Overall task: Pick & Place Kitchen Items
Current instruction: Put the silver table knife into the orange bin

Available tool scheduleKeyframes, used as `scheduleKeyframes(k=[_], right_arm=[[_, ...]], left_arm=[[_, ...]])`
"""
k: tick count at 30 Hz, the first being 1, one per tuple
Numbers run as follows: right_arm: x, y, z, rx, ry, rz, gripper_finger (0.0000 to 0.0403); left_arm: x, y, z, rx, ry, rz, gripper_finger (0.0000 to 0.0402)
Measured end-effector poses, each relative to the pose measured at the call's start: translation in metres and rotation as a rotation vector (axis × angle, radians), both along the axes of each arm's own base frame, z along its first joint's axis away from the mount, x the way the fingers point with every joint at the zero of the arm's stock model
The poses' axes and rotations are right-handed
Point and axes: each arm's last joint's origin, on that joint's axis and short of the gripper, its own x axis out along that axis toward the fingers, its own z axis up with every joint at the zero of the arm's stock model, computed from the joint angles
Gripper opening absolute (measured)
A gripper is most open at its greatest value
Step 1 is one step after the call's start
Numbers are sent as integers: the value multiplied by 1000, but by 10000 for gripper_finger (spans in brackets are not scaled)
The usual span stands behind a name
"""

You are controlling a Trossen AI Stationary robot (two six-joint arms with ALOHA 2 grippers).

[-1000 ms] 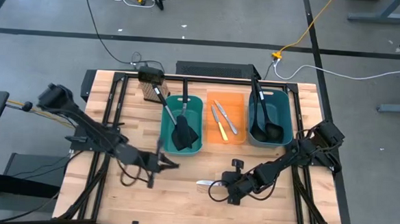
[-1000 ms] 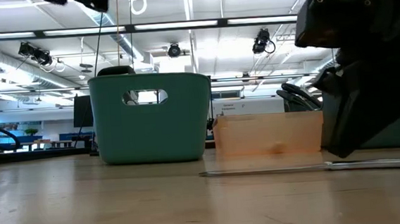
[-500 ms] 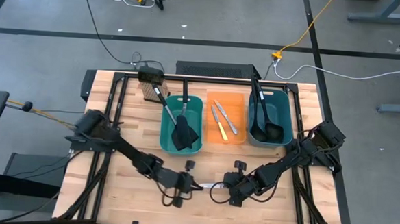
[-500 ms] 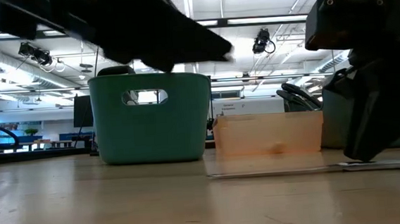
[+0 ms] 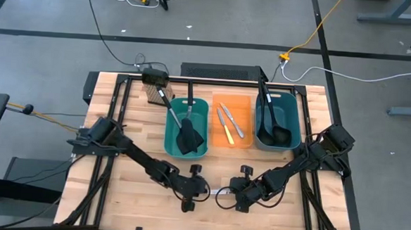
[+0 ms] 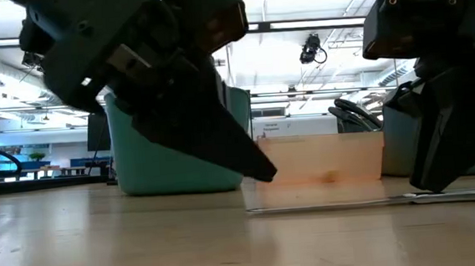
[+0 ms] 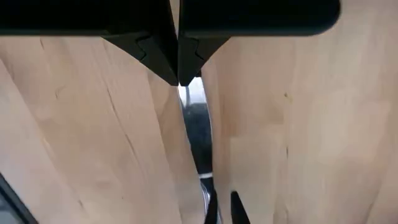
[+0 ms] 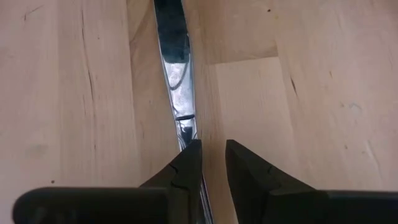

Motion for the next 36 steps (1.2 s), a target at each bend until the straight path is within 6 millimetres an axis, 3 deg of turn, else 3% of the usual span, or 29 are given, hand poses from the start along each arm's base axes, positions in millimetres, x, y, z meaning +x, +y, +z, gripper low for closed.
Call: scheduleKeyframes(k=[24,36], right_arm=[[2,-2,1,-14,-21,-16,83],[3,-2,1,-14,-25,-16,83]], left_arm=[[1,8,-4,-16,61,-31,2],[5,6,-27,-44,95,-43,2]])
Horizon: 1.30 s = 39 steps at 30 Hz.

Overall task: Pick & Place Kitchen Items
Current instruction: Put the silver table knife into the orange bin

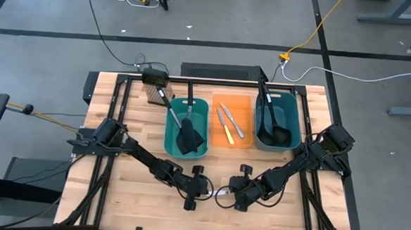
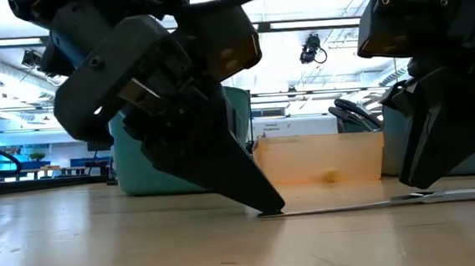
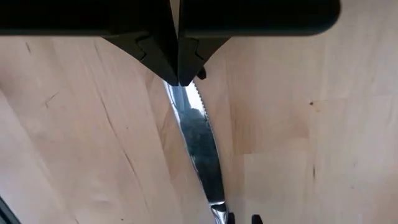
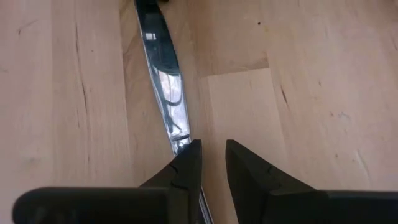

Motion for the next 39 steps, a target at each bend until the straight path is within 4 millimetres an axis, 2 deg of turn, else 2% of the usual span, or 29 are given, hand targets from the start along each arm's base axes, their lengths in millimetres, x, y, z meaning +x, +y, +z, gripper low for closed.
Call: scheduleKeyframes(k=[13,20,26,30,39], right_arm=[[-2,0,-1,12,40,35,92],[5,8,20,-54,66,62,92],[7,11,25,-64,41,62,91],[7,10,25,-80,39,50,91],[7,10,25,-88,37,43,91]], left_arm=[[-3,2,-1,40,32,0,2],[-4,2,-2,58,41,-7,2],[-8,-3,12,148,-31,-27,2],[-7,-13,24,138,-93,-66,2],[-5,-17,25,141,-130,-116,1]])
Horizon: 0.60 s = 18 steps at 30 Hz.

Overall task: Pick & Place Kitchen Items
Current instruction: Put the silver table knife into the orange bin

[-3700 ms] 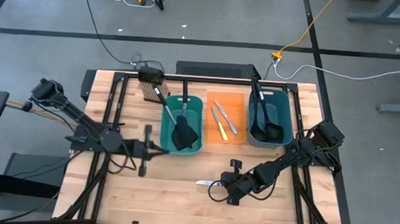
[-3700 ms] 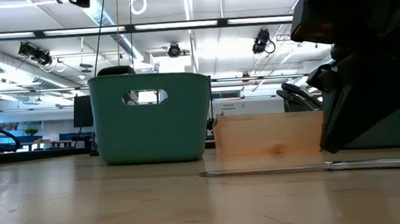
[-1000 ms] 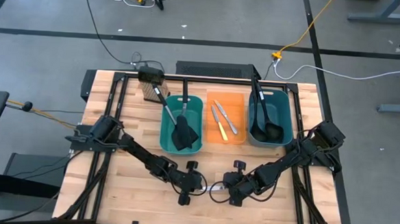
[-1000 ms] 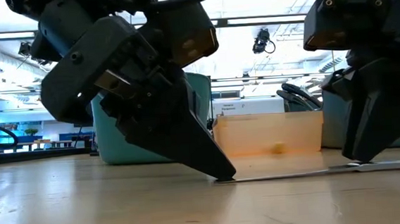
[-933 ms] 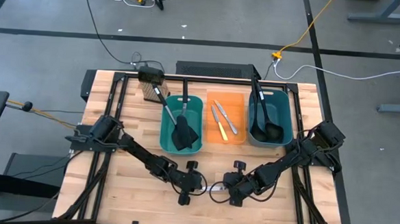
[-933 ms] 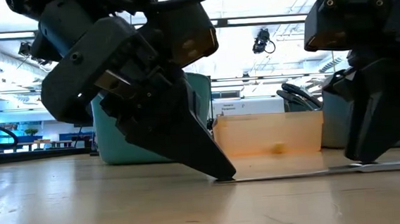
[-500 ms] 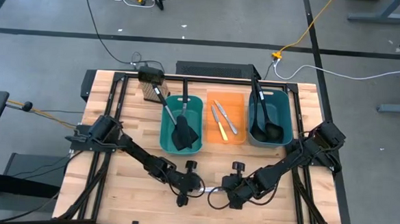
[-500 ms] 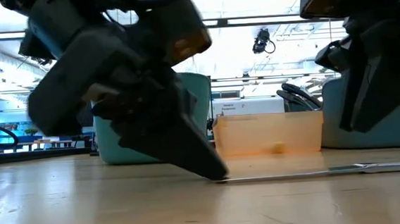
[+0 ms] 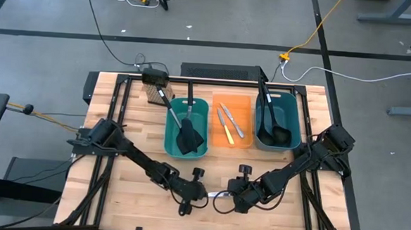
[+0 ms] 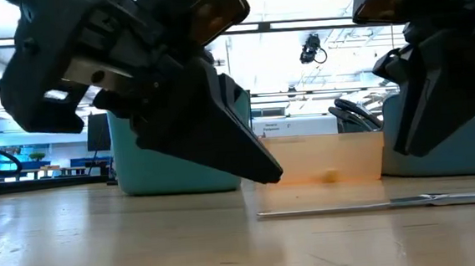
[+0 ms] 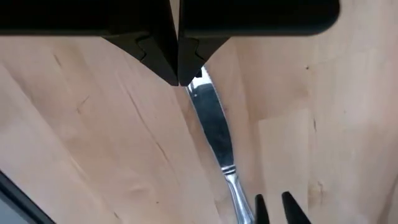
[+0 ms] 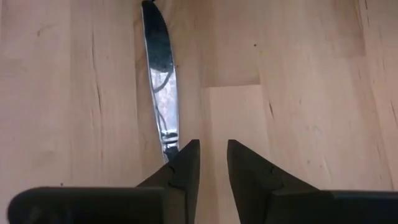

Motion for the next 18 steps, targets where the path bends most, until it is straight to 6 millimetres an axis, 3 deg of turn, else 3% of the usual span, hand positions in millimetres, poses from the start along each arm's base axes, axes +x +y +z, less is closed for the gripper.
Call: scheduleKeyframes(k=[18], right_arm=[[-1,-1,0,-8,11,0,91]], left_arm=[[10,13,-8,-39,4,-20,1]])
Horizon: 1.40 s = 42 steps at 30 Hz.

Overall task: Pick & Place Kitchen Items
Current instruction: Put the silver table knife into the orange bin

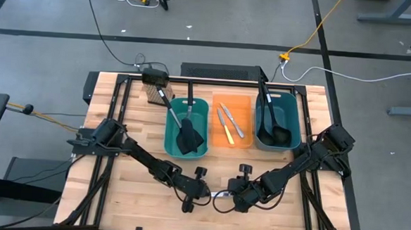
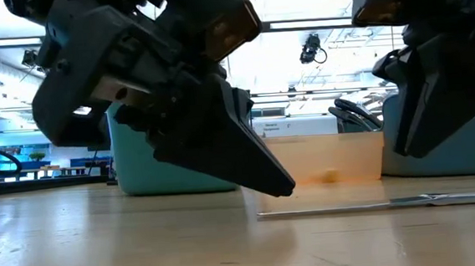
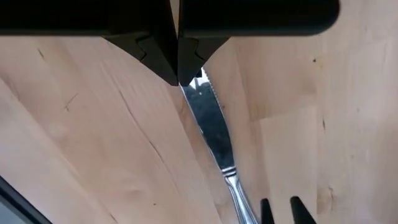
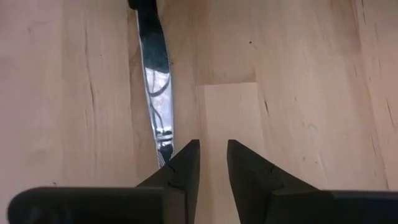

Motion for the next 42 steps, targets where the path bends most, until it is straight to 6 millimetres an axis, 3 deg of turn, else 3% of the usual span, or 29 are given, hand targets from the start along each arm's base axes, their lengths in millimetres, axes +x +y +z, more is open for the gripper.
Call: scheduleKeyframes(k=[14,20,26,29,33,42], right_arm=[[-1,-1,-1,-7,18,2,91],[-7,-2,-3,34,111,9,94],[-12,-3,3,69,165,-1,139],[-16,-2,13,117,181,3,174],[-23,1,12,164,271,24,208],[-26,11,-5,130,312,13,195]], left_arm=[[1,4,-10,-23,53,8,1],[3,11,-19,-90,121,55,1],[6,10,-31,-116,117,58,1],[6,10,-32,-118,116,57,1],[6,10,-32,-117,117,56,1],[7,13,-33,-118,115,57,1]])
